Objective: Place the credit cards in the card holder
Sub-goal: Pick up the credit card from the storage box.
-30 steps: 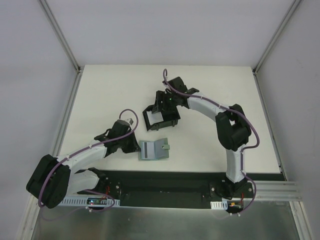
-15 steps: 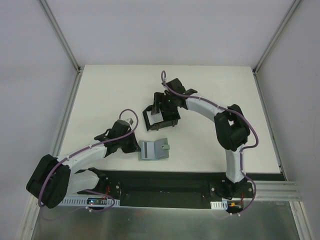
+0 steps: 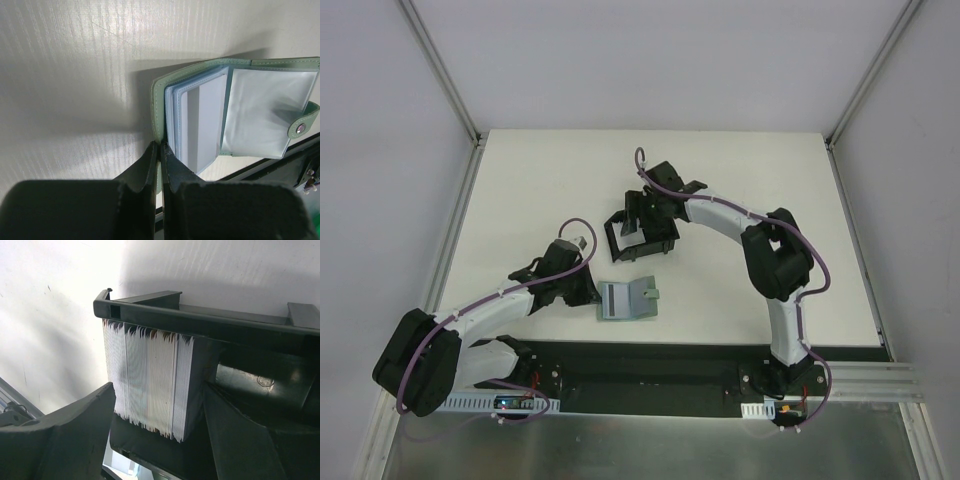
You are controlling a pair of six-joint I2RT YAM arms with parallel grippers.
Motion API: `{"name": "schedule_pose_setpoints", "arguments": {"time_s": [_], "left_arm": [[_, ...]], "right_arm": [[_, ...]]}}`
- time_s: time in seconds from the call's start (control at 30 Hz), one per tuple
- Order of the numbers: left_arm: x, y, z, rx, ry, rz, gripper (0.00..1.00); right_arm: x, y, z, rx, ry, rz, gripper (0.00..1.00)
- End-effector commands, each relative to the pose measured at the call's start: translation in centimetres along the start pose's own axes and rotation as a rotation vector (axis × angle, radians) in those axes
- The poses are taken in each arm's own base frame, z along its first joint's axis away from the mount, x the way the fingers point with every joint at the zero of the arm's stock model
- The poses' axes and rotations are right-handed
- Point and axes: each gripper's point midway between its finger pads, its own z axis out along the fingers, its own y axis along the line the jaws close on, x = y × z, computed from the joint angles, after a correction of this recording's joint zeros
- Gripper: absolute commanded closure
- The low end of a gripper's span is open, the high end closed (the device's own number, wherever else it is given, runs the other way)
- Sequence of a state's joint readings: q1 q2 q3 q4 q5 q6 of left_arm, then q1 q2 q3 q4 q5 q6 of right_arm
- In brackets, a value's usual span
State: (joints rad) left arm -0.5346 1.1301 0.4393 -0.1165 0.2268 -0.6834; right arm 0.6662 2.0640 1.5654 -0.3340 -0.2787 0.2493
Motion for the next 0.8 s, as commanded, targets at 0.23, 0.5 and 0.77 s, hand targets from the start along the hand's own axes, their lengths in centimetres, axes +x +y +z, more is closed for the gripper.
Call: {"name": "schedule_pose_setpoints", "arguments": {"time_s": [0.23, 0.5, 0.77], "left_arm": [[-0.8, -0.7, -0.3, 0.011, -0.008, 0.027, 1.00], [-0.7, -0.6, -0.2, 0.006, -0.003, 0.028, 1.00], [-0.7, -0.5, -0.2, 0.005, 0.001, 0.029, 1.00]], "right_arm": [[-2.2, 3.2, -3.2, -0.079, -0.062, -0.039, 0.35], [-2.4, 3.5, -3.7, -0.085, -0.073, -0.043, 0.42], [-2.4, 3.6, -4.0, -0.086, -0.076, -0.042, 0.50]]}}
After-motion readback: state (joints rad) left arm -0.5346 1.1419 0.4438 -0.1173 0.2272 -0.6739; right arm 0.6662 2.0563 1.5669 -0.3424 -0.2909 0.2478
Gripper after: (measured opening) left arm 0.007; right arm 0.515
